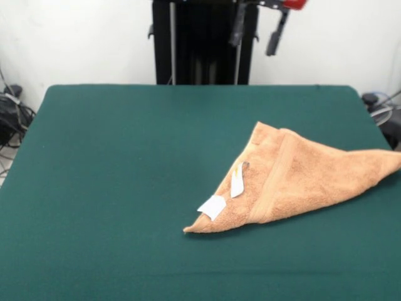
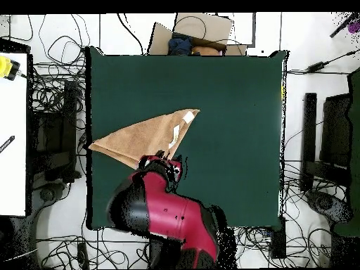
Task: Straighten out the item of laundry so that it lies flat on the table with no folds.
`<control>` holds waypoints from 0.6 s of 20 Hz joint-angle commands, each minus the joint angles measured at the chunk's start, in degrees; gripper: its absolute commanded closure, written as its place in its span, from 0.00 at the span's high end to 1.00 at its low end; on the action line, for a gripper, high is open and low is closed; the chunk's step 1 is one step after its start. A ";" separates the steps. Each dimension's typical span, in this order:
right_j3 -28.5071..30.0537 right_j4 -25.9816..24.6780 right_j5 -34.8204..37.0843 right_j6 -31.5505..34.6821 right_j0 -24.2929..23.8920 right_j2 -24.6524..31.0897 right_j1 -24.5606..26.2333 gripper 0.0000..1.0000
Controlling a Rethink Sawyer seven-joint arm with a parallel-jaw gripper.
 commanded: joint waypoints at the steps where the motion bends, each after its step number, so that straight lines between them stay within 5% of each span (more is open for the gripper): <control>1: 3.03 -7.68 7.01 -4.52 -4.36 12.51 -0.49 1.00; 12: -1.66 -10.90 8.23 2.51 -1.06 12.19 4.90 1.00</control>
